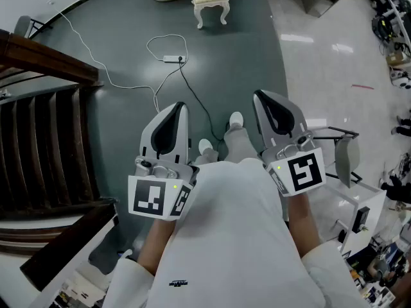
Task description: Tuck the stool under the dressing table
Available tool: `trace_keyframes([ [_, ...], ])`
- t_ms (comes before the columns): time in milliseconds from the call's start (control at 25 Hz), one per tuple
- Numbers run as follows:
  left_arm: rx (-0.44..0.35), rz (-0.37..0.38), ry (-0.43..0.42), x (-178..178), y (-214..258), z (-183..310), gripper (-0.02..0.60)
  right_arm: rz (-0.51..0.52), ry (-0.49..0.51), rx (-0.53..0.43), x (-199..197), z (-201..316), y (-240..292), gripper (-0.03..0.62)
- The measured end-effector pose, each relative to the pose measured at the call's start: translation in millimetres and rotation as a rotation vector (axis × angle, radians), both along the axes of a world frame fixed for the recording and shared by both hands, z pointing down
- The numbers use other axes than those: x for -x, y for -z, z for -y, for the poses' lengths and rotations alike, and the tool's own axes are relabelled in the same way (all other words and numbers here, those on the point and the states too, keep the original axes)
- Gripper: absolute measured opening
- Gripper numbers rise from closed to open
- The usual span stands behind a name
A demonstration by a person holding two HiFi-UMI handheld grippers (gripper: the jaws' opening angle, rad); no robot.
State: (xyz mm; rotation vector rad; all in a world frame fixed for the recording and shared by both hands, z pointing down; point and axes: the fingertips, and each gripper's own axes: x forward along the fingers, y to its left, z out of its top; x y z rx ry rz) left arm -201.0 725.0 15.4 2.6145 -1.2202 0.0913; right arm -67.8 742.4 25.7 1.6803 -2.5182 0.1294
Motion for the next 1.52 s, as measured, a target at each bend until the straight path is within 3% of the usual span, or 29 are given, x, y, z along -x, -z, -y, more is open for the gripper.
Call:
trace_keyframes([
  [240, 0.021, 0.005, 0.001, -25, -7, 19, 0.008, 0.0, -0.006, 0.022, -30, 25, -9, 0.012],
  [360, 0.022, 0.013, 0.016, -42, -9, 37, 0.008, 0.061, -0.019, 0.008, -55, 42, -7, 0.011],
  [640, 0.061, 0.019, -0.05, -117, -12, 79, 0.008, 0.013, 0.004, -0.014, -121, 85, -9, 0.012],
  [1000, 0.034, 0.063, 0.026, -177, -14, 120, 0.008, 0.045, 0.067, -0.011, -187, 125, -31, 0.012],
  [1280, 0.056, 0.113, 0.03, -203, -16, 153, 0.008, 0.083, 0.079, 0.006, -210, 155, -44, 0.012],
  [1520, 0.063, 0.106, 0.051, -206, -25, 191, 0.008, 0.102, 0.07, 0.009, -219, 190, -51, 0.011],
])
